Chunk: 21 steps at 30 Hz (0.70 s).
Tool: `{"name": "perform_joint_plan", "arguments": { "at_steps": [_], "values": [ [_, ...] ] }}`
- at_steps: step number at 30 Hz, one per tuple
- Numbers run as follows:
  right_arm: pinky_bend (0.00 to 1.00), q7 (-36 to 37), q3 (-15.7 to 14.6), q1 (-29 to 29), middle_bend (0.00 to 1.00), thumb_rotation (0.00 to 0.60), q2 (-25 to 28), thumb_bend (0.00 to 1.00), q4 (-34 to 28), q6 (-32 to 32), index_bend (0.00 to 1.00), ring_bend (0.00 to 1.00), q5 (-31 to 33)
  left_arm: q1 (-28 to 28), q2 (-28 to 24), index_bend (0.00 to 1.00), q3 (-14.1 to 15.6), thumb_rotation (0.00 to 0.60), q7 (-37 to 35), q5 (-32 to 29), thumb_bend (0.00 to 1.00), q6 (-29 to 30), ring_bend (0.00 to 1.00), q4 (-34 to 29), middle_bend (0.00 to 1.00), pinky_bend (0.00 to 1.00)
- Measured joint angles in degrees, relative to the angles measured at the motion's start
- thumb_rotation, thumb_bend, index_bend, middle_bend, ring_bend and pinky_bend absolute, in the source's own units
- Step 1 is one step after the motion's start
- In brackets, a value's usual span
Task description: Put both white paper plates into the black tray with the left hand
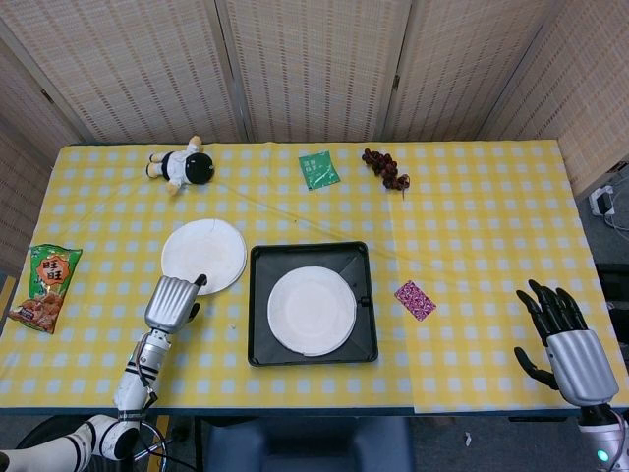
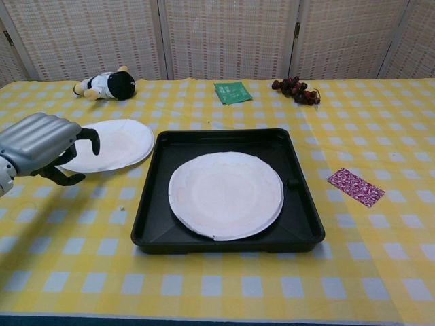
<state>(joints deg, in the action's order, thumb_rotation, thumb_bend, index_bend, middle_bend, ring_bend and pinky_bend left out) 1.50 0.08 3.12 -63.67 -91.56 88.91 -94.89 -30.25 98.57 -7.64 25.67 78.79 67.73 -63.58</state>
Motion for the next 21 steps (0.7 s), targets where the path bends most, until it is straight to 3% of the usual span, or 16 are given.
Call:
{"name": "perform_joint_plan", "arguments": {
  "at_steps": [21],
  "values": [
    [0.00,0.11,0.26,-0.03,0.00,0.600,0.18,0.37,0.01,-0.27,0.00,0.00,0.73,-2.01,10.10,0.49,0.77,0.600,-9.49,2.51,0.32,0.63,1.00,21.52,1.00,1.00]
  ]
}}
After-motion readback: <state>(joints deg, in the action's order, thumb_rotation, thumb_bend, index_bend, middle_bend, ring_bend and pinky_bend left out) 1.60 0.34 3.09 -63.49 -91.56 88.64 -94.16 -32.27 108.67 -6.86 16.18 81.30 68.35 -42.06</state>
